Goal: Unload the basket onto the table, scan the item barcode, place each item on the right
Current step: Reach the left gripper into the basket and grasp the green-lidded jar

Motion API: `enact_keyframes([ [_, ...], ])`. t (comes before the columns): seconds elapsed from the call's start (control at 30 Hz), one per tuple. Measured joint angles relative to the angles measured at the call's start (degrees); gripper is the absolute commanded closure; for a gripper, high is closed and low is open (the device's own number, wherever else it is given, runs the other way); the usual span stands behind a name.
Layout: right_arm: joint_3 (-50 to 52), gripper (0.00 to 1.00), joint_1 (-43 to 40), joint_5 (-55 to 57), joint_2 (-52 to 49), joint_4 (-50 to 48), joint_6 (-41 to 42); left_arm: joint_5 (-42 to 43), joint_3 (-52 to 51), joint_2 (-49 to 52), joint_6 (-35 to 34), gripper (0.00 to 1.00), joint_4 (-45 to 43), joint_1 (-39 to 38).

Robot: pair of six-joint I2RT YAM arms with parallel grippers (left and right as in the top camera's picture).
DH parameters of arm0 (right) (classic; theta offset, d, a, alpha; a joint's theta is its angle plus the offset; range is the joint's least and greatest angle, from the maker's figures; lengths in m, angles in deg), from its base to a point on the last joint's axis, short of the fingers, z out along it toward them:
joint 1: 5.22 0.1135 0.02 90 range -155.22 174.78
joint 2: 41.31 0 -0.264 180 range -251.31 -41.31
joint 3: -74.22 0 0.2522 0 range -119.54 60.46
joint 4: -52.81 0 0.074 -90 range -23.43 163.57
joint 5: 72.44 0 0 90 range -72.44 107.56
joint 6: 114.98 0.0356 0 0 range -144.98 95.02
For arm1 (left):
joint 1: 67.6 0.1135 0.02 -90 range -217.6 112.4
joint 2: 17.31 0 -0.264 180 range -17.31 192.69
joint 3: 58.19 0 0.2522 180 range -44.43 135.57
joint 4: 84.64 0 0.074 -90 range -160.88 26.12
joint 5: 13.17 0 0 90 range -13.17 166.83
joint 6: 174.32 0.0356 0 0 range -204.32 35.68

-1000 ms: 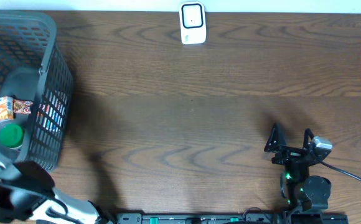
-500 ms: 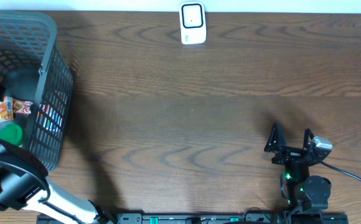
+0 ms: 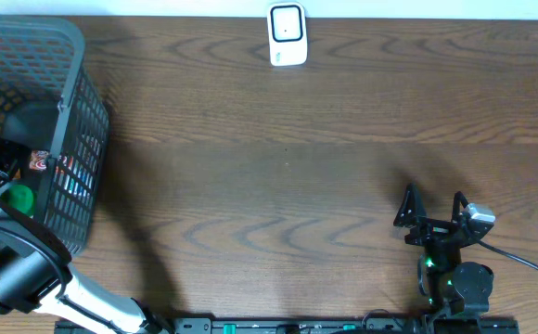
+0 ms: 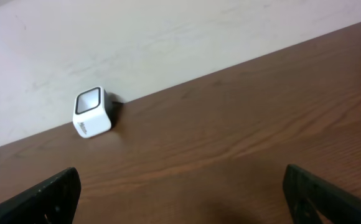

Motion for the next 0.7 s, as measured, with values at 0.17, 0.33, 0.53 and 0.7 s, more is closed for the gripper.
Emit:
enact_keyframes([
  [0.17,0.00,0.01,0.00,0.00,0.00,0.00,0.00,-1.36,-2.38,-0.11,0.17,0.04,-1.68,-0.02],
  [0.33,0.00,0.01,0.00,0.00,0.00,0.00,0.00,-3.23,-4.39,-0.44,0.22,0.04,-4.07,0.22],
  [0.53,0.00,0.01,0.00,0.00,0.00,0.00,0.00,-2.34,-7.85,-0.42,0.20,0.04,-5.55,0.28],
  [0.7,0.00,0.01,0.00,0.02,0.00,0.00,0.00,-2.32,-7.89,-0.42,0.20,0.04,-5.77,0.31],
])
